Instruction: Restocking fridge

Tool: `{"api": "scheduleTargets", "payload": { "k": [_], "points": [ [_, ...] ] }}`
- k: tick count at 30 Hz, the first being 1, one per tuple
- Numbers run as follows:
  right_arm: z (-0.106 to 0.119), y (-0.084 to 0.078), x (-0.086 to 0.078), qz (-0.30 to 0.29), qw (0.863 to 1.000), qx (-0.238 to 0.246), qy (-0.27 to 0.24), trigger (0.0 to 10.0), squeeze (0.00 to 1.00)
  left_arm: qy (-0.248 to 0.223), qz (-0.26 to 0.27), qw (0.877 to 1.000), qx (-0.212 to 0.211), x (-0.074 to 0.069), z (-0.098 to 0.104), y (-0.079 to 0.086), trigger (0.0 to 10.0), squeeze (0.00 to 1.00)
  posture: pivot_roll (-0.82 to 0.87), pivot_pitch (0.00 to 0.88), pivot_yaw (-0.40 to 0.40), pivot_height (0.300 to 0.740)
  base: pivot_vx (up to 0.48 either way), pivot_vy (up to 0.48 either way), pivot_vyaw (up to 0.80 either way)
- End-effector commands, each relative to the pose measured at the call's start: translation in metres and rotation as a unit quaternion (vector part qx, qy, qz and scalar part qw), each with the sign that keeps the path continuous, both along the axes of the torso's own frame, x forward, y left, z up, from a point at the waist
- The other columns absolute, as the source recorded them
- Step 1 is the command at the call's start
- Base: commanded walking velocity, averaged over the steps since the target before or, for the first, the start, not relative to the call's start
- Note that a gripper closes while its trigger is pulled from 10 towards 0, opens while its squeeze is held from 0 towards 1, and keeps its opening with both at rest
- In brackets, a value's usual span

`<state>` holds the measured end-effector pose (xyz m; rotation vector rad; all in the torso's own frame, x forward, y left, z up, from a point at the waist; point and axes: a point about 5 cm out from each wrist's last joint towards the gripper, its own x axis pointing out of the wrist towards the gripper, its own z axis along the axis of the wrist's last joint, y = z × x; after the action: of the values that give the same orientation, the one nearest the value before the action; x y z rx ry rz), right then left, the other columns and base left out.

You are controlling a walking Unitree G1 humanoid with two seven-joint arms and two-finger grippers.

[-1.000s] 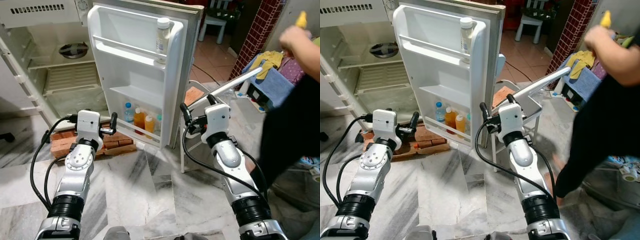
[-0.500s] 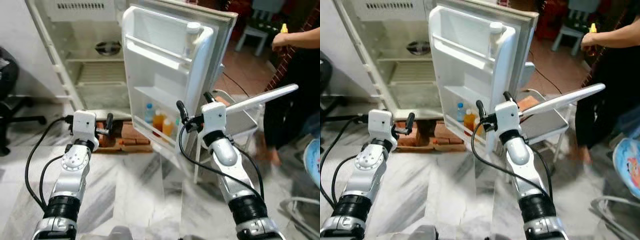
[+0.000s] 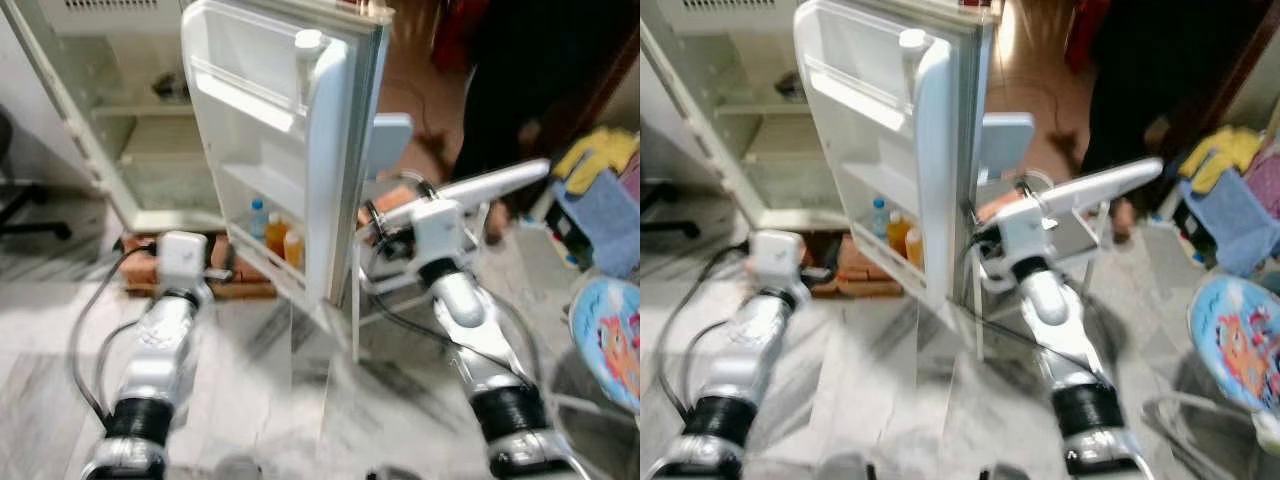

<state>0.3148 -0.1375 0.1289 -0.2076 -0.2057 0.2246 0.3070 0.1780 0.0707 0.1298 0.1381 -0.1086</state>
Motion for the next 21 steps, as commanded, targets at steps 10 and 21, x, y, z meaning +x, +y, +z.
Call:
{"api": "scheduleTargets", "payload": {
  "k": [10, 21],
  "points": [
    [0.016, 0.024, 0.002, 0.051, 0.998, -0.008, -0.033, 10.0, 0.0, -0.001, 0.005, 1.0, 0.006, 0.006, 0.007, 0.006, 10.0, 0.0, 0.07, 0.0, 0.005, 0.74, 0.478, 0.0, 0.0],
    [0.016, 0.023, 0.007, 0.061, 0.998, -0.011, -0.031, 10.0, 0.0, 0.081, 0.006, 0.997, -0.017, -0.003, -0.015, -0.004, 10.0, 0.0, 0.08, 0.0, -0.005, 0.74, 0.042, 0.0, 0.73]
  ]
}}
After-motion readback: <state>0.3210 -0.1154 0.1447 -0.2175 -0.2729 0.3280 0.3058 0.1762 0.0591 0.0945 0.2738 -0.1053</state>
